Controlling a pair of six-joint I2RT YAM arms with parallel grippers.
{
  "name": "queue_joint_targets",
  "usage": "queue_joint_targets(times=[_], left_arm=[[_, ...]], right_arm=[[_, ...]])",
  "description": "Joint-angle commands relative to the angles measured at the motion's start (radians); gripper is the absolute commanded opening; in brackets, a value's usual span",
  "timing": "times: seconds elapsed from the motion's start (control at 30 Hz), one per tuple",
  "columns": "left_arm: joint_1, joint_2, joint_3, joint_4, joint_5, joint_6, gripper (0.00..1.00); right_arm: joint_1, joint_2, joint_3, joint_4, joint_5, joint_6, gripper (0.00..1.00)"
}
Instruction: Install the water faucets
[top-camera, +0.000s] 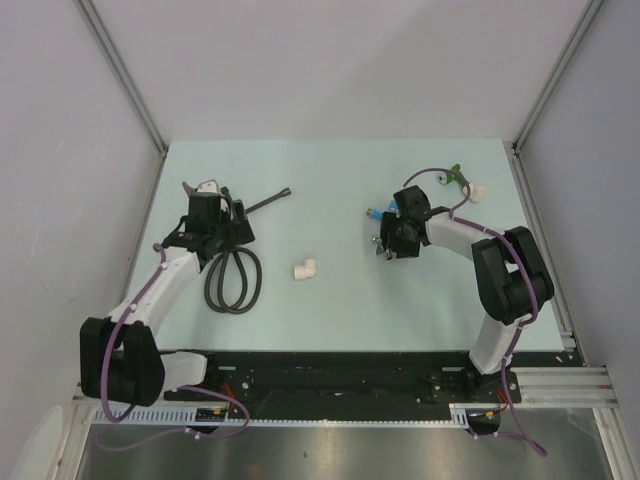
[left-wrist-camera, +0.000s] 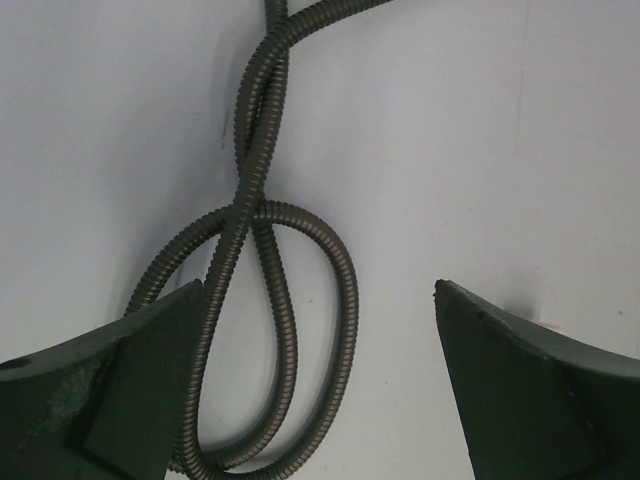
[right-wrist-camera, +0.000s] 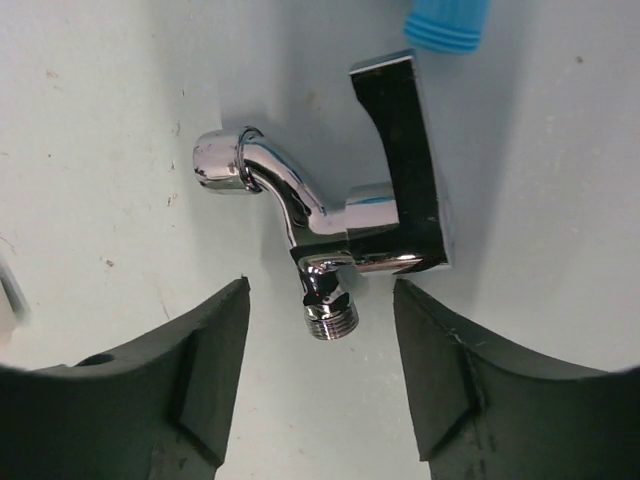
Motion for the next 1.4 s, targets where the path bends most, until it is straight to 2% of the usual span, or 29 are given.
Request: queue_joint_targets(times=[0.0, 0.03, 0.1, 0.13, 0.17, 0.2, 0.23, 0.33, 0.57, 0.7, 0.87, 1.1, 1.37], left_arm=[[0.053, 0.122, 0.064, -0.002, 0.009, 0.003, 0.99], [0.061, 0.148, 0.074, -0.003, 0.000, 0.005, 0.99], [0.082, 0.229, 0.119, -0.018, -0.002, 0.011, 0.99], [0.089, 0.257, 0.136, -0.021, 0.000, 0.011, 0.98], [0.102, 0.283, 0.178, -0.034, 0.004, 0.011, 0.97], [0.110, 0.335, 0.203, -0.041, 0.012, 0.013, 0.95], [0.115, 0.360, 0.229, -0.047, 0.017, 0.016, 0.94], [0.118, 0.447, 0.324, -0.051, 0.017, 0.028, 0.90], [0.112, 0.640, 0.596, -0.061, 0.047, 0.157, 0.84], [0.075, 0.746, 0.719, -0.066, 0.015, 0.345, 0.82], [0.035, 0.853, 0.834, -0.090, 0.073, 0.545, 0.80], [0.015, 0.963, 0.924, -0.161, 0.146, 0.637, 0.65], [0.000, 1.058, 0.978, -0.209, 0.127, 0.628, 0.58]], right_arm=[[0.010, 0.033, 0.027, 0.023, -0.011, -0.032, 0.58], [0.011, 0.035, 0.027, 0.023, -0.013, -0.035, 0.50], [0.010, 0.030, 0.028, 0.016, -0.010, -0.046, 0.43], [0.010, 0.027, 0.027, 0.009, -0.008, -0.049, 0.34], [0.010, 0.021, 0.027, -0.004, -0.002, -0.054, 0.30], [0.010, 0.015, 0.027, -0.014, -0.002, -0.064, 0.26], [0.010, 0.013, 0.027, -0.024, -0.001, -0.069, 0.16], [0.018, -0.008, 0.024, -0.083, 0.010, -0.092, 0.00], [0.045, -0.126, -0.082, -0.130, -0.008, -0.080, 0.00], [0.045, -0.188, -0.154, -0.121, -0.025, -0.051, 0.00], [0.056, -0.217, -0.167, -0.135, -0.027, -0.037, 0.00], [0.080, -0.242, -0.171, -0.164, -0.027, -0.028, 0.00], [0.100, -0.249, -0.171, -0.181, -0.040, -0.014, 0.00]])
